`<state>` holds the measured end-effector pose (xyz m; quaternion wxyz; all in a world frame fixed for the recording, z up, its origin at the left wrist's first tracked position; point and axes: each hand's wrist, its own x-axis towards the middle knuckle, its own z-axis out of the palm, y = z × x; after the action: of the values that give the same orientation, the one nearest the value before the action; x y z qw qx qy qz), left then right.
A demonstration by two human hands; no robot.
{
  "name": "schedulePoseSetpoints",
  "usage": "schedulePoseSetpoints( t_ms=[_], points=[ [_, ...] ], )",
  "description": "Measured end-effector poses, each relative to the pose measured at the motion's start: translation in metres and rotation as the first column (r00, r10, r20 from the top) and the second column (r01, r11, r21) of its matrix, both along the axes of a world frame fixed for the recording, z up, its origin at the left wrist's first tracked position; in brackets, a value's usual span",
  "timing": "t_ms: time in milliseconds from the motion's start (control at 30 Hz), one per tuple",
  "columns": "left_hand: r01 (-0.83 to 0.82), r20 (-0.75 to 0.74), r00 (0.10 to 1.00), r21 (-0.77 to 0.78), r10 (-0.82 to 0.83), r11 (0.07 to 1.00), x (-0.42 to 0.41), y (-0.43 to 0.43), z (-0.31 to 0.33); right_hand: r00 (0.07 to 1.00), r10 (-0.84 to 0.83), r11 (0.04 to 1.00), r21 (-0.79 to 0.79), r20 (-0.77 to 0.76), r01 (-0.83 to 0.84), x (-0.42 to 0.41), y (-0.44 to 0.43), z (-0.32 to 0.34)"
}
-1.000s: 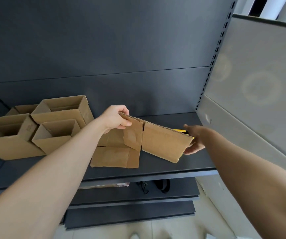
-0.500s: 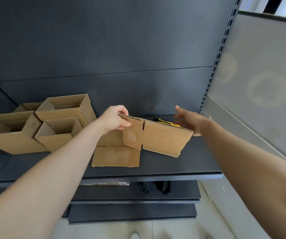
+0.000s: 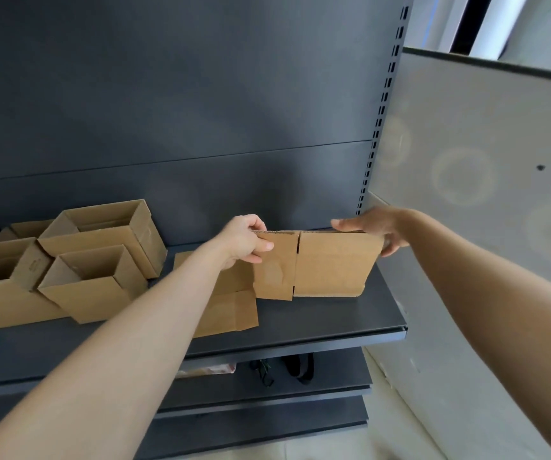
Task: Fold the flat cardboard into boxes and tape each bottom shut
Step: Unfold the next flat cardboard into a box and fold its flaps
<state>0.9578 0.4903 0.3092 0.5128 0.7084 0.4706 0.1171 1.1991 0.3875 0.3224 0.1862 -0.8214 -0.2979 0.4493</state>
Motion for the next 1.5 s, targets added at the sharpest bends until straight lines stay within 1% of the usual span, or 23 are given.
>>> schedulePoseSetpoints(
  t_ms=[100,200,300,433,567,667,767,867,967,1100,1200,1300,1400,1433,1500],
  points=[
    [-0.004,-0.015,1.0,-0.035,0.003,0.999,0.001,-0.004,-0.01,1.0,0.009,1.0,-0.005,-0.018,-0.009,-0.002,-0.009,-0.005],
    [-0.036,-0.036,0.999,-0.054,0.035,0.998,-0.003,-0.004,-0.015,0.999,-0.003,1.0,0.028,-0.044,0.004,-0.013,-0.011,-0.012],
    [-0.088,-0.006,0.996,-0.147,0.088,0.985,-0.008,-0.003,-0.013,0.998,-0.021,0.997,0.079,-0.061,0.026,-0.024,-0.007,-0.014],
    [-0.182,0.015,0.982,-0.178,0.188,0.967,-0.007,-0.006,-0.018,0.995,-0.031,0.991,0.125,-0.097,0.043,-0.034,-0.003,-0.017],
    [-0.255,0.08,0.956,-0.243,0.282,0.936,-0.008,-0.008,-0.023,0.991,-0.065,0.992,0.099,-0.115,0.077,-0.038,-0.003,-0.015],
    [-0.258,0.094,0.952,-0.261,0.29,0.93,-0.009,-0.007,-0.027,0.985,-0.121,0.987,0.091,-0.124,0.132,-0.041,-0.002,-0.012],
    [-0.249,0.063,0.96,-0.255,0.274,0.934,-0.012,-0.006,-0.03,0.986,-0.14,0.985,0.085,-0.095,0.148,-0.045,-0.001,-0.013],
    [-0.217,0.074,0.967,-0.269,0.244,0.939,-0.015,-0.005,-0.031,0.985,-0.156,0.983,0.083,-0.08,0.163,-0.049,0.001,-0.012],
    [-0.264,0.104,0.949,-0.249,0.297,0.932,-0.016,-0.003,-0.033,0.987,-0.149,0.986,0.073,-0.052,0.152,-0.052,0.002,-0.013],
    [-0.306,0.095,0.938,-0.225,0.333,0.925,-0.015,-0.003,-0.035,0.996,-0.056,0.998,0.04,0.066,0.053,-0.054,0.001,-0.016],
    [-0.289,0.092,0.943,-0.248,0.32,0.924,-0.012,-0.004,-0.035,0.997,-0.025,1.0,0.007,0.074,0.024,-0.058,0.001,-0.014],
    [-0.328,0.066,0.934,-0.23,0.351,0.916,-0.006,-0.006,-0.034,0.995,0.043,0.998,-0.039,0.095,-0.04,-0.062,0.002,-0.01],
    [-0.359,0.056,0.924,-0.209,0.377,0.91,-0.004,-0.008,-0.034,0.96,0.197,0.98,-0.071,0.201,-0.187,-0.065,0.002,-0.008],
    [-0.352,0.06,0.927,-0.205,0.37,0.913,-0.004,-0.009,-0.034,0.945,0.223,0.975,-0.07,0.241,-0.212,-0.067,0.003,-0.007],
    [-0.314,0.063,0.941,-0.214,0.334,0.925,-0.005,-0.007,-0.034,0.931,0.195,0.98,-0.033,0.309,-0.194,-0.068,0.005,-0.009]
  ],
)
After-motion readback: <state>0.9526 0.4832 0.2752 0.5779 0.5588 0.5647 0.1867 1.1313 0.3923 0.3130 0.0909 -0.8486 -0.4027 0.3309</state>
